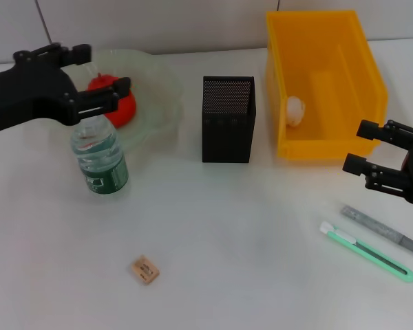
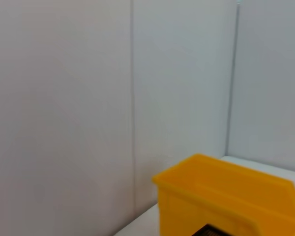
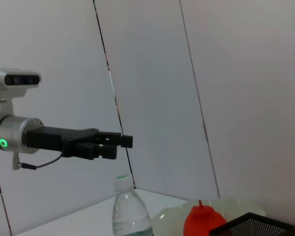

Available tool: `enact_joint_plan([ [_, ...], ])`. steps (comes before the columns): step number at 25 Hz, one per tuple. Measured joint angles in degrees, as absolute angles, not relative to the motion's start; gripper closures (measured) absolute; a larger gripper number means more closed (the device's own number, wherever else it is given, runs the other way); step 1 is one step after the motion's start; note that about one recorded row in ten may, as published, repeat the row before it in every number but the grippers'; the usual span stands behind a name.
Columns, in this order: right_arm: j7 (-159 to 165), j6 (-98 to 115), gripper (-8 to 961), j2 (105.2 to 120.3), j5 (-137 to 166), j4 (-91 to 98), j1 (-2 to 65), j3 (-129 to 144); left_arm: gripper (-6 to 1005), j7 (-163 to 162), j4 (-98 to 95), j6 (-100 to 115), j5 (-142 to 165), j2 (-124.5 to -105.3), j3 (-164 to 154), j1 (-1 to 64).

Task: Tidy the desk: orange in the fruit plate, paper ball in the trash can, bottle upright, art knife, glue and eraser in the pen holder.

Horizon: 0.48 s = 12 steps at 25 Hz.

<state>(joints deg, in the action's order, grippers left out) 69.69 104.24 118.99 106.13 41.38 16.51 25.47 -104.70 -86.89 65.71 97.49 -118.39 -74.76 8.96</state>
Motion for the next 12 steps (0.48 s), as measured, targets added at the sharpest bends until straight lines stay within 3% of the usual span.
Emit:
enact_joint_plan([
  [12, 69.7, 103.3, 266, 118.68, 106.6, 42.1, 15.4, 26.0, 192, -100.4, -86.0, 84.8, 92.9, -118.23, -69.1, 12.1],
])
